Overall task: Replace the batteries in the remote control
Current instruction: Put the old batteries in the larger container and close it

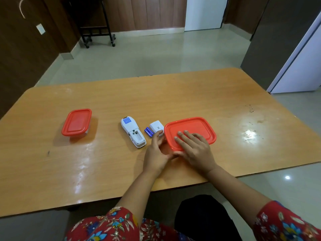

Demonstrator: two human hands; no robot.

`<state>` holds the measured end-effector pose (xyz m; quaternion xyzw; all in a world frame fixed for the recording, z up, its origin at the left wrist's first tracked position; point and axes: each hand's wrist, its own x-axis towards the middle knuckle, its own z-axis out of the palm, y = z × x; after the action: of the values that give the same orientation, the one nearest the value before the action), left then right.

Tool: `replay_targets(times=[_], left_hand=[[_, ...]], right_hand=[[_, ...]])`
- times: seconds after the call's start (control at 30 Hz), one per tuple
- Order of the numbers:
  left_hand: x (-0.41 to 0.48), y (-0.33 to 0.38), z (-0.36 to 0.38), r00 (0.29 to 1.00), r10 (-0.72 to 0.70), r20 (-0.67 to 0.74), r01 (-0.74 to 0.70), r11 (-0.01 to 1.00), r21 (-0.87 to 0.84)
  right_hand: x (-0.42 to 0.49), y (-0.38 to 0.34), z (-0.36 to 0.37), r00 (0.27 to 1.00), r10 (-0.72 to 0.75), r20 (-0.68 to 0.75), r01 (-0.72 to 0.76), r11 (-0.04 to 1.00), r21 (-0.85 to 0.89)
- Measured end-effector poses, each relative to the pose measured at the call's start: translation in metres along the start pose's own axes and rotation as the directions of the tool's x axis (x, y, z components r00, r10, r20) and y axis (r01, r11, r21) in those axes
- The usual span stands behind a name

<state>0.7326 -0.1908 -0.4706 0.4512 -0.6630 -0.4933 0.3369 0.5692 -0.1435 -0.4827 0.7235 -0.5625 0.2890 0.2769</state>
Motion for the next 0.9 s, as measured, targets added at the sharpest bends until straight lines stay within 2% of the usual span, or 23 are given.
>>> replay_targets(times=[0.23,0.37,0.43,0.53,0.6,0.63,0.73,0.77,0.9], left_hand=[[-0.001,0.004,-0.001,0.999,0.041,0.021,-0.041,0.999,0.011],[-0.005,0.006,-0.002,0.992,0.116,0.048,-0.121,0.984,0.13],[-0.007,0.008,-0.003,0.992,0.114,0.048,-0.12,0.979,0.163],[-0.008,0.007,-0.004,0.992,0.105,0.07,-0.117,0.973,0.197],[-0.009,0.007,-0.003,0.988,0.117,0.097,-0.138,0.957,0.255],[-0.009,0.007,-0.002,0.987,0.126,0.097,-0.149,0.944,0.295],[-0.009,0.011,0.0,0.98,0.157,0.123,-0.19,0.925,0.329],[-0.011,0.014,-0.001,0.975,0.17,0.141,-0.207,0.926,0.315],[-0.019,0.015,-0.004,0.947,0.284,0.151,-0.318,0.902,0.293]], right_hand=[[0.016,-0.008,-0.008,0.966,0.226,-0.128,-0.199,0.96,0.195],[0.044,-0.004,-0.026,0.859,0.477,-0.185,-0.395,0.849,0.35],[0.052,0.001,-0.033,0.858,0.482,-0.177,-0.392,0.838,0.381],[0.048,0.012,-0.041,0.899,0.397,-0.185,-0.32,0.884,0.34],[0.047,0.025,-0.049,0.884,0.42,-0.205,-0.35,0.885,0.306],[0.048,0.032,-0.055,0.851,0.483,-0.207,-0.4,0.851,0.34],[0.053,0.04,-0.066,0.675,0.726,-0.134,-0.57,0.628,0.53],[0.052,0.038,-0.066,0.672,0.728,-0.138,-0.582,0.634,0.51],[0.047,0.017,-0.061,0.854,0.48,-0.202,-0.41,0.858,0.308]])
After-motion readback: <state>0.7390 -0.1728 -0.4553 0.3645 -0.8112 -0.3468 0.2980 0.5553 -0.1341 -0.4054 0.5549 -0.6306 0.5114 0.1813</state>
